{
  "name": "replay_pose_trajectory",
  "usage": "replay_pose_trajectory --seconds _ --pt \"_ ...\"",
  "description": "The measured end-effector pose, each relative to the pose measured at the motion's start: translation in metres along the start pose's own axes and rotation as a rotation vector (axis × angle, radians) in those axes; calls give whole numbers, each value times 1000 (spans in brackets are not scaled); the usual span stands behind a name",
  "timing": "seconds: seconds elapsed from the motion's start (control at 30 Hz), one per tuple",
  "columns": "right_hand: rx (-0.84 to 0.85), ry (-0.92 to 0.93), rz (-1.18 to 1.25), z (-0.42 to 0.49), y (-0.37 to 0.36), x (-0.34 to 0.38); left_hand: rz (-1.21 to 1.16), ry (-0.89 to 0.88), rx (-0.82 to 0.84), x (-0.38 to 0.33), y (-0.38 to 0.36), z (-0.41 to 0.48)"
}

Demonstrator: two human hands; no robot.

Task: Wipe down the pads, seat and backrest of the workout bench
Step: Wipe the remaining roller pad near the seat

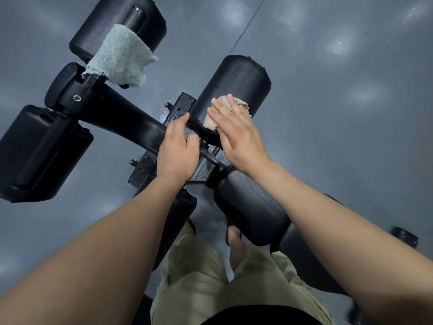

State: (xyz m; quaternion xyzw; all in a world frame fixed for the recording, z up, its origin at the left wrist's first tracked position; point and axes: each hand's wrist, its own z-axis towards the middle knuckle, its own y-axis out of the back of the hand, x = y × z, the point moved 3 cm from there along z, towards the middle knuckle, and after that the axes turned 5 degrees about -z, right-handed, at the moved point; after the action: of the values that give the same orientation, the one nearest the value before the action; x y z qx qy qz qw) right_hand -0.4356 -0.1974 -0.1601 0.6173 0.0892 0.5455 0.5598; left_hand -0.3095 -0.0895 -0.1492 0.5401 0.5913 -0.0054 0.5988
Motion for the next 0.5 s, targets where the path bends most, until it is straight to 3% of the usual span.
replay_pose_trajectory --seconds 0.5 --pt "159 83 97 -68 2 2 46 24 -22 1 -1 2"
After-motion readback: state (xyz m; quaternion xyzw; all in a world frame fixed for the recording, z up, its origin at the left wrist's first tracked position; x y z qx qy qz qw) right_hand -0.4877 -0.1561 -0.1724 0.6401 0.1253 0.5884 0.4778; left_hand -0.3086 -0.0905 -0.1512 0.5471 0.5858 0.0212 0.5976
